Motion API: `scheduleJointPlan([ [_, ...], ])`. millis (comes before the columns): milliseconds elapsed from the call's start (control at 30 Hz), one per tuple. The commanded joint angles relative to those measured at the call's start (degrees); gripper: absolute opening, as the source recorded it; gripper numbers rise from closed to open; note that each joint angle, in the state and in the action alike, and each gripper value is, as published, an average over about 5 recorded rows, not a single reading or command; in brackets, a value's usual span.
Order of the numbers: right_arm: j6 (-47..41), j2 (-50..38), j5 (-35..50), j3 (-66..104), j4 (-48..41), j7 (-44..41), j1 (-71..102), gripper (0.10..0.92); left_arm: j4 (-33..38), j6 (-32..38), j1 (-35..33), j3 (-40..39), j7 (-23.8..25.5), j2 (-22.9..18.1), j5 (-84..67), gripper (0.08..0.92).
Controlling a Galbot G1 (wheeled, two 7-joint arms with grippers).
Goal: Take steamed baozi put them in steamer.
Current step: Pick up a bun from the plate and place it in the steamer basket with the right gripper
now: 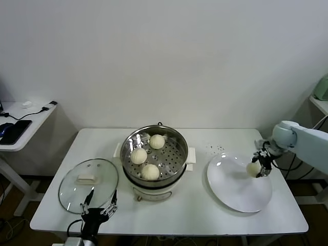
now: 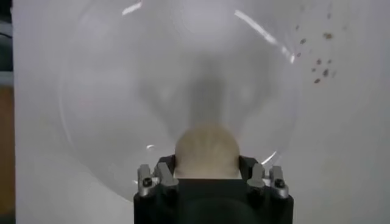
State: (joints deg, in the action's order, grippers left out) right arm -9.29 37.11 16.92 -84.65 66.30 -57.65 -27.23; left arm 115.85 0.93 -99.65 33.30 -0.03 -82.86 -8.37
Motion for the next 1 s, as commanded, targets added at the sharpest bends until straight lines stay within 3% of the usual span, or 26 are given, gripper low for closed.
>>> scheduleJointPlan([
  [33, -3.0, 7.6, 23.8, -25.8, 13.6, -0.3, -34.4, 0.67, 0.3, -0.1, 0.2, -0.1, 0.0, 0.3, -0.1, 0.823],
  [267, -8.4, 18.4, 40.2, -25.2, 22.2, 2.8, -43.8, 0.672, 0.9, -0.3, 0.5, -0.4, 0.1, 0.7, -0.4, 0.823],
  [400, -11.1, 23.9, 44.6, -22.8, 23.8, 5.7, -42.4, 0.67, 1.2, -0.8, 0.8, -0.5, 0.1, 0.7, -0.6, 0.823],
  [633, -15.1, 31.1, 45.4, -18.5, 20.1, 10.6, -32.2, 0.67, 1.7, -0.8, 0.9, -0.6, 0.2, 0.5, -1.2, 0.823],
  [1000, -17.2, 36.6, 39.7, -15.7, 11.4, 14.6, -18.3, 0.67, 0.7, -0.7, 1.3, -0.9, 0.2, 0.5, -1.2, 0.823],
])
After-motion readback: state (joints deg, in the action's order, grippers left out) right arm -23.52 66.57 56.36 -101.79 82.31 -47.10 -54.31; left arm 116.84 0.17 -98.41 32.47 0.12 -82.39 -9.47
